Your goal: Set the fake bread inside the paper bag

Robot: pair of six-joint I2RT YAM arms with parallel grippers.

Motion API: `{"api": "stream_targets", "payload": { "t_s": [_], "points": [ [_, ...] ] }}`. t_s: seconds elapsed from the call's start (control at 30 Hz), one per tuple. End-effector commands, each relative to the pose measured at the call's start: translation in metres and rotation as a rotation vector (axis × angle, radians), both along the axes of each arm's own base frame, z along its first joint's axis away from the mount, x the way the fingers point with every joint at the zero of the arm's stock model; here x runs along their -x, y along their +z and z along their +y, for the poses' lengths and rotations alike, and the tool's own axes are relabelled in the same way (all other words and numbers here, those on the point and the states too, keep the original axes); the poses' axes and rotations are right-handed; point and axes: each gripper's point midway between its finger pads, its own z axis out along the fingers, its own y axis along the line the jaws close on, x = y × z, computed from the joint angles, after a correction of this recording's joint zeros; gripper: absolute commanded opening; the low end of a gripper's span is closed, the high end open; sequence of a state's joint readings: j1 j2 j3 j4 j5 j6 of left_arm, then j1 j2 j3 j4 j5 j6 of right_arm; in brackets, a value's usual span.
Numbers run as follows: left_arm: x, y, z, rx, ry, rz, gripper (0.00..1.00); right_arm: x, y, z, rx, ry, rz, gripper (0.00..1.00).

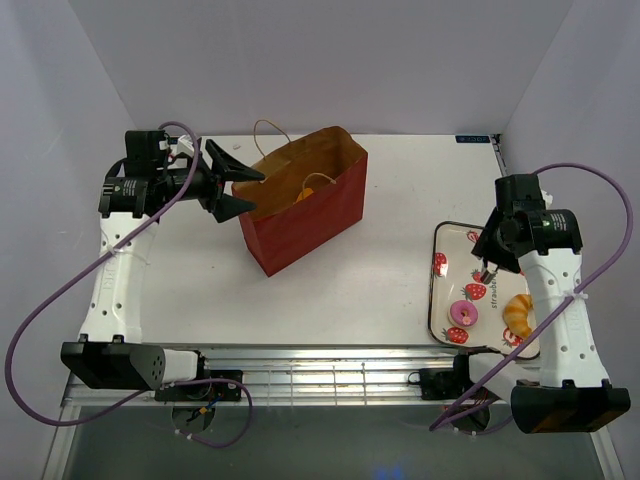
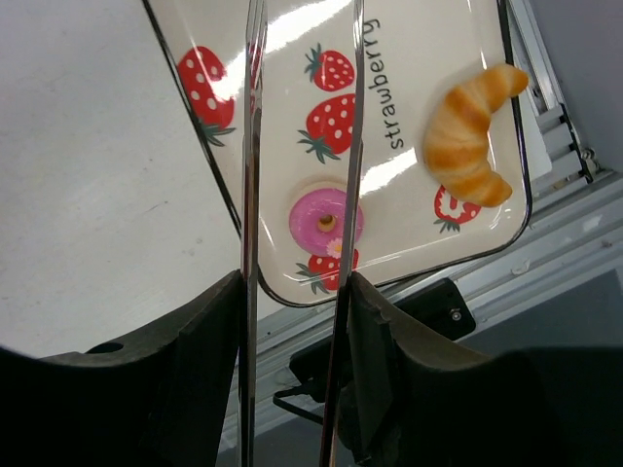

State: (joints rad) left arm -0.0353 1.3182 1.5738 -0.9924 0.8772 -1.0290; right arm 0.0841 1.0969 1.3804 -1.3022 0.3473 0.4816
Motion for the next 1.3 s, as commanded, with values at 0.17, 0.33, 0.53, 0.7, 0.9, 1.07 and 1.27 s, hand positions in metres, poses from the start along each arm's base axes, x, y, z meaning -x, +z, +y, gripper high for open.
{"api": "stream_targets", "payload": {
  "t_s": [0.17, 0.33, 0.53, 0.7, 0.9, 1.07, 1.27],
  "points": [
    [0.006, 0.016, -0.001, 0.031, -0.044, -0.04, 0.79, 0.008, -0.034, -0.029, 0.002, -0.131, 0.03, 0.5],
    [0.005, 0.011, -0.002, 0.04, -0.054, -0.018, 0.79, 0.011, -0.035, -0.05, 0.027, -0.181, 0.051, 0.51],
    [0.005, 0.004, -0.003, 0.053, -0.064, 0.007, 0.79, 0.017, -0.043, -0.061, -0.007, -0.231, 0.061, 0.52],
    [0.003, 0.003, -0.004, 0.069, -0.077, 0.015, 0.79, 0.022, -0.05, -0.065, -0.005, -0.254, 0.08, 0.55],
    [0.001, 0.003, -0.004, 0.08, -0.087, 0.018, 0.79, 0.032, -0.055, -0.07, 0.013, -0.303, 0.095, 0.59],
    [0.0, 0.004, -0.005, 0.085, -0.095, 0.014, 0.79, 0.041, -0.064, -0.07, -0.013, -0.335, 0.123, 0.58],
    [0.003, 0.0, -0.004, 0.095, -0.109, 0.016, 0.79, 0.048, -0.073, -0.068, -0.034, -0.358, 0.143, 0.58]
  ]
}}
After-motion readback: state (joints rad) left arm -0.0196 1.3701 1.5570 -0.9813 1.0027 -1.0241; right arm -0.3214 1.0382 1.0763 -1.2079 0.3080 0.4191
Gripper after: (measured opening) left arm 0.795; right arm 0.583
